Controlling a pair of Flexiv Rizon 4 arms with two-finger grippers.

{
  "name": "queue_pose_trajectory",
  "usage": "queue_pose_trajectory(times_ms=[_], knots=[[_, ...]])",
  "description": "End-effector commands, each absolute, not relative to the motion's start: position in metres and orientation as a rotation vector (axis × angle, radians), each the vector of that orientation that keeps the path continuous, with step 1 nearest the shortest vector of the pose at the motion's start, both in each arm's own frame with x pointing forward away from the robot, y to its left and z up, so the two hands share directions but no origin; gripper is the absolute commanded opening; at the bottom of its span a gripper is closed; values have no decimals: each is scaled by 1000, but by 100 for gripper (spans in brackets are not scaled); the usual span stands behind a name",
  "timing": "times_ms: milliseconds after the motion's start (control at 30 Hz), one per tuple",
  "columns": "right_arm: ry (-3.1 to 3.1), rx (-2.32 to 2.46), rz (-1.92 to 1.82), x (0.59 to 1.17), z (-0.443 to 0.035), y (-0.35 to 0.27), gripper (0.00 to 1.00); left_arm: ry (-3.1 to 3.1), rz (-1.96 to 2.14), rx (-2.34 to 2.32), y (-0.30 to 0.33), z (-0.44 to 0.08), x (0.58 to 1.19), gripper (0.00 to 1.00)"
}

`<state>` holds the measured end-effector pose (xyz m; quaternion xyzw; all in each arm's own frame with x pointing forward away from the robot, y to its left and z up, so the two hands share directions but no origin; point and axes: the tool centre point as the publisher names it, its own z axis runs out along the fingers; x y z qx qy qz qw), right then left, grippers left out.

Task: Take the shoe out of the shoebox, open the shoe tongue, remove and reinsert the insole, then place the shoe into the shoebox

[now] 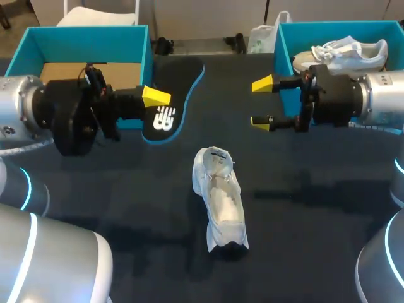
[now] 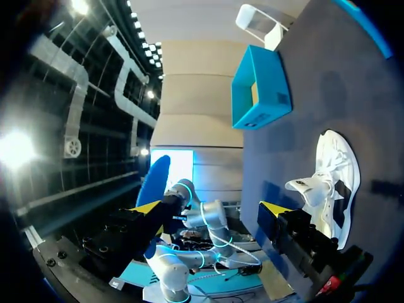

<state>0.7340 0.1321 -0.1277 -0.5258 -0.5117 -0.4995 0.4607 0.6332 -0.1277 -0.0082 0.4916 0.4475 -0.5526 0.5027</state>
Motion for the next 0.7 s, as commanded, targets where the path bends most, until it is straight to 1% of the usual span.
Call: queue_pose_trajectory(times_ms=[33, 133, 500, 700], knots=[[-1259, -1297, -1229, 734, -128, 133, 100, 980, -1304, 1275, -129, -7, 641, 0], [-1259, -1297, -1229, 734, -128, 133, 100, 980, -1304, 1275, -129, -7, 641, 0], [-1259, -1297, -1229, 734, -128, 133, 100, 1098, -1067, 1322, -138, -61, 681, 0], [-1259, -1297, -1229, 734, -128, 133, 100, 1098, -1067, 1322, -138, -61, 681, 0]])
